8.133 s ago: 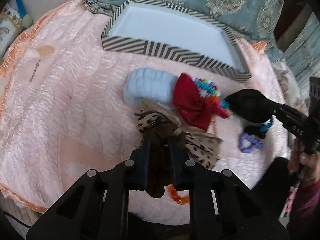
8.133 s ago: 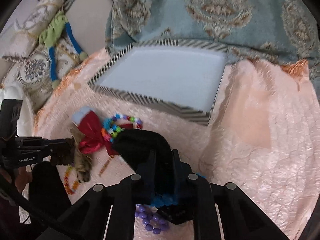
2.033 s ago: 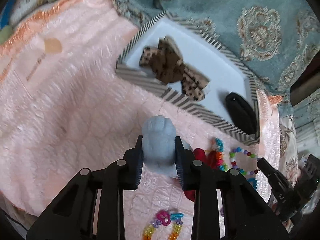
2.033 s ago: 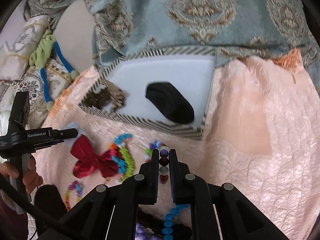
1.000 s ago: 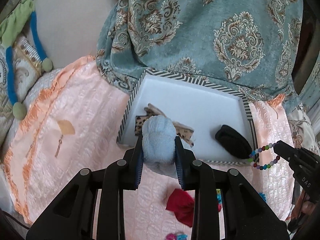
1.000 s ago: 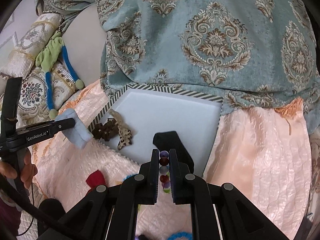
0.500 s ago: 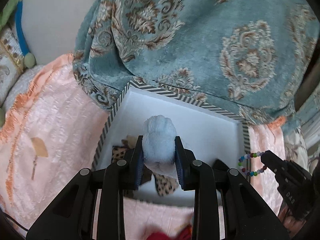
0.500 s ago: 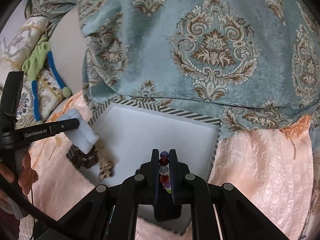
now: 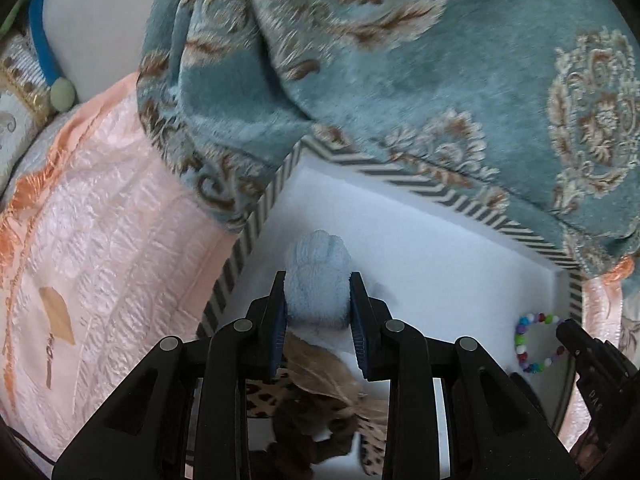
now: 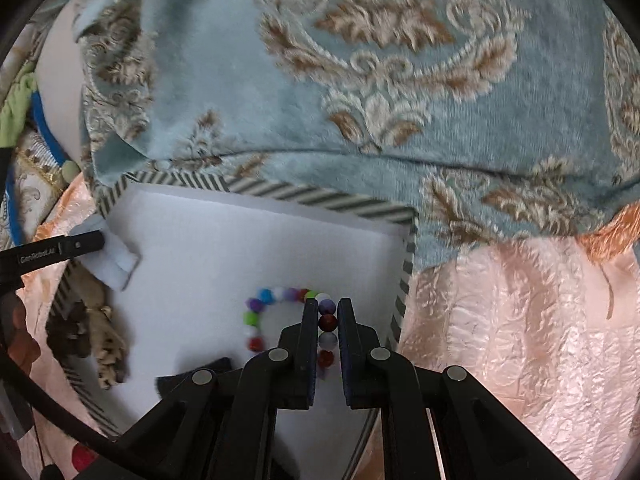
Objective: Organize jewelry
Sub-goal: 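Lift the blue scrunchie into the tray with the left gripper while the right gripper carries the bracelet there, then open both grippers in the tray and withdraw toward the remaining accessories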
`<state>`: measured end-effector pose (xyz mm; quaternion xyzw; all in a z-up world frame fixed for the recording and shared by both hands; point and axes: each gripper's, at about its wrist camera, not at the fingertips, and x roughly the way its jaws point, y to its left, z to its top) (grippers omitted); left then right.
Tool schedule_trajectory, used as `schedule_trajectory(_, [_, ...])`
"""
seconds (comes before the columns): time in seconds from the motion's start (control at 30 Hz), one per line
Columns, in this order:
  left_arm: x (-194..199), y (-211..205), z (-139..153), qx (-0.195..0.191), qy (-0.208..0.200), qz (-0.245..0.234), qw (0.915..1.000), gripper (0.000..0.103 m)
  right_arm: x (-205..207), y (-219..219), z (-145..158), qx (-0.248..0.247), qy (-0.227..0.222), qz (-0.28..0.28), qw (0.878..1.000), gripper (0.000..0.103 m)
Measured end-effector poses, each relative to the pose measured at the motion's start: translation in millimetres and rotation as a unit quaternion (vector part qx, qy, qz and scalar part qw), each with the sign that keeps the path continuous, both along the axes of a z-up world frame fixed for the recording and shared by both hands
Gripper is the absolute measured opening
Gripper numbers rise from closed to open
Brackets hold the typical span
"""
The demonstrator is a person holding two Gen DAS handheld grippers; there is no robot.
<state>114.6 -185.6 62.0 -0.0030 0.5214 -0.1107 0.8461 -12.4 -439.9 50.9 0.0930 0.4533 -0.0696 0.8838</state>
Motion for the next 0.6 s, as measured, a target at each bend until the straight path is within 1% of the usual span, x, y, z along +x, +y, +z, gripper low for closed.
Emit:
schedule_trajectory(0.07, [0.7, 2.7, -2.7, 0.0, 0.0, 0.004, 1.0, 0.028, 0.0, -1.7, -4.2, 0.0, -0.001, -0.007, 1.0, 0.009])
schedule_trajectory(0.13, [-0.1, 3.6, -2.1, 0.001, -0.005, 0.008, 1.0, 0.036, -0.7, -2.8, -6.7, -0.006, 0.001, -0.012, 1.0, 0.009])
schedule_trajectory(0.17, [-1.2, 3.0, -1.2, 0.004, -0.008, 0.008, 0.9999, 0.037, -0.3, -3.4, -7.5, -0.008, 0.004, -0.014, 1.0, 0.009])
schedule_trajectory(0.2, [-2.9, 1.8, -0.3, 0.009, -0.013, 0.006, 0.9999, 0.043, 0.3, -3.1, -8.0, -0.007, 0.005, -0.014, 1.0, 0.011])
schedule_trajectory(0.23, [-4.4, 0.7, 0.2, 0.014, -0.015, 0.004, 0.9998, 0.051, -0.8, -3.2, -7.3, -0.008, 0.004, -0.015, 1.0, 0.013])
schedule_trajectory(0.3, [-9.4, -1.7, 0.4, 0.019, -0.021, -0.001, 0.9996, 0.062, -3.4, -0.8, -4.7, -0.006, -0.002, -0.009, 1.0, 0.022])
schedule_trajectory(0.33, [-11.2, -2.3, 0.3, 0.018, -0.023, -0.001, 0.9996, 0.064, -4.6, 1.3, -2.7, -0.005, -0.004, -0.007, 1.0, 0.025])
schedule_trajectory(0.4, [-18.6, -3.0, 2.5, 0.017, -0.024, -0.001, 0.9996, 0.064, -9.8, 6.1, 0.7, -0.007, -0.011, -0.002, 1.0, 0.032])
schedule_trajectory(0.53, [-30.6, 4.2, 6.6, 0.009, -0.024, -0.001, 0.9997, 0.064, -19.1, 14.7, 5.2, 0.0, -0.015, 0.002, 1.0, 0.034])
schedule_trajectory(0.6, [-38.7, 6.3, 13.3, 0.009, -0.033, -0.003, 0.9994, 0.064, -30.6, 16.6, 10.0, 0.002, -0.018, 0.001, 1.0, 0.037])
